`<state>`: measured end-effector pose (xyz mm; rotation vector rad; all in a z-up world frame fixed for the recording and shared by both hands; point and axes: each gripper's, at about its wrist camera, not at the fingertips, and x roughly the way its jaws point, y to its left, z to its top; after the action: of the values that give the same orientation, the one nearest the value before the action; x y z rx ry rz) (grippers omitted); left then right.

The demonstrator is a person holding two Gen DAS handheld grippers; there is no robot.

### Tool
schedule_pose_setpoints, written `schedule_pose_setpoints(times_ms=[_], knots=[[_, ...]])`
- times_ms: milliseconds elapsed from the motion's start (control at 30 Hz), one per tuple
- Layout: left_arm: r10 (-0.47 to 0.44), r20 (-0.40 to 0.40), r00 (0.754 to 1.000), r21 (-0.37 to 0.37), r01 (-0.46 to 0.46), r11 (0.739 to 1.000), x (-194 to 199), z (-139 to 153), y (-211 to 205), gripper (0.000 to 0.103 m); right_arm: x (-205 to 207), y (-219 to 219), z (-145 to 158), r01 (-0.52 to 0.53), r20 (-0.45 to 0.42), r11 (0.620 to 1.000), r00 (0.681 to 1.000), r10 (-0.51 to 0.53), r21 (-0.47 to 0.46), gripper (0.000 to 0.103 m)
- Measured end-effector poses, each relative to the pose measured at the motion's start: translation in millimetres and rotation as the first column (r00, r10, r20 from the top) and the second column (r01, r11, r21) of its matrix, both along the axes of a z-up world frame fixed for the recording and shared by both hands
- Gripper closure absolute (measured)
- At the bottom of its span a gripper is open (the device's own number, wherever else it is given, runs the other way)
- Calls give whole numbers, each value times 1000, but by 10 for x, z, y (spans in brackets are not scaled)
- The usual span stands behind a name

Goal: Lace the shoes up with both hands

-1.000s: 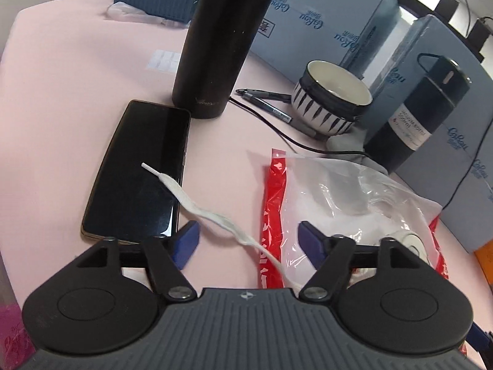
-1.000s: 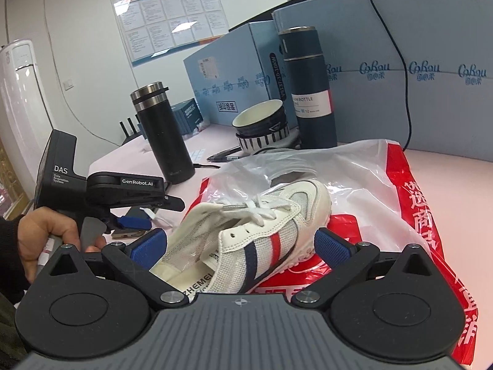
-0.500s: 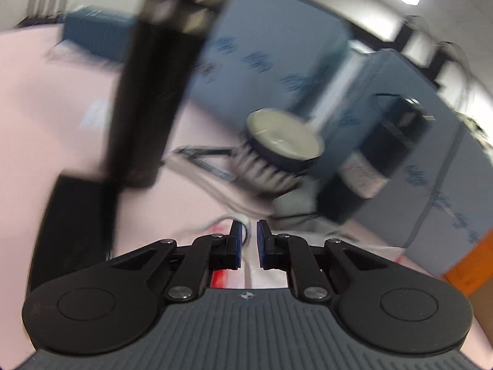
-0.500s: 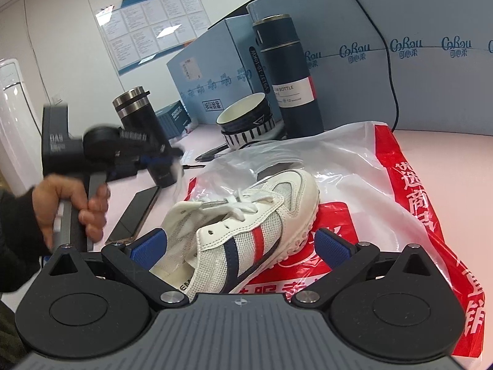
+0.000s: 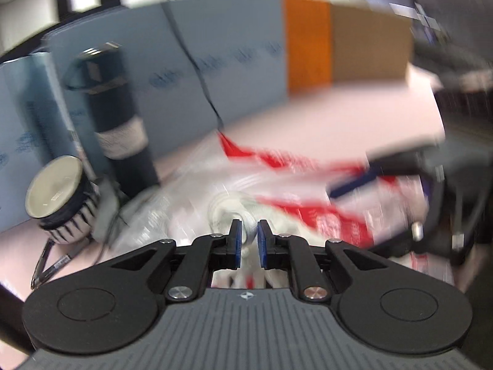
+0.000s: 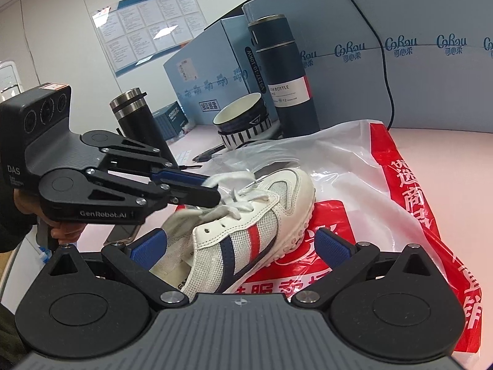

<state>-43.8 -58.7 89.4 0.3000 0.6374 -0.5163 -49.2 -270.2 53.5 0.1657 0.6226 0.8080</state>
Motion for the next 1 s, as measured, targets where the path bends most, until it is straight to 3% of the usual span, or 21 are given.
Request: schedule_pose_setpoints(times_ms=[333, 400, 433, 467, 533, 667, 833, 900, 933, 1000], knots=[[-10, 98, 995, -140, 23, 990, 38, 280, -130, 93, -13, -53, 26, 19, 8, 1000, 1000, -19, 10, 0], [33, 82, 996, -146, -21, 989, 83, 301, -103, 91, -19, -70, 31, 25, 8, 1000, 1000, -25, 13, 0], [75, 57, 996, -143, -66, 988, 122, 290, -77, 87, -19, -74, 29, 27, 7, 1000, 1000, -27, 16, 0], [118, 32, 993, -138, -112, 984, 161, 279, -51, 76, -18, -78, 25, 28, 6, 999, 1000, -28, 18, 0], [207, -26, 978, -154, -208, 966, 215, 232, 17, 69, -11, -69, 9, 26, -3, 999, 1000, -26, 20, 0], [341, -113, 933, -210, -358, 910, 331, 96, 73, 69, 0, -38, -25, 12, -18, 1000, 1000, -12, 15, 0], [410, -238, 881, -218, -460, 861, 504, -132, 1, 69, 16, -63, -43, 15, -25, 1000, 1000, -15, 17, 0], [430, -244, 869, -232, -483, 844, 530, -193, -14, 69, 32, -85, -60, 26, -34, 999, 999, -25, 20, 0], [439, -245, 864, -241, -493, 836, 539, -222, -20, 71, 34, -96, -64, 31, -35, 999, 999, -30, 21, 0], [434, -232, 871, -274, -487, 830, 512, -226, 9, 92, 39, -118, -72, 40, -37, 999, 999, -40, 23, 0]])
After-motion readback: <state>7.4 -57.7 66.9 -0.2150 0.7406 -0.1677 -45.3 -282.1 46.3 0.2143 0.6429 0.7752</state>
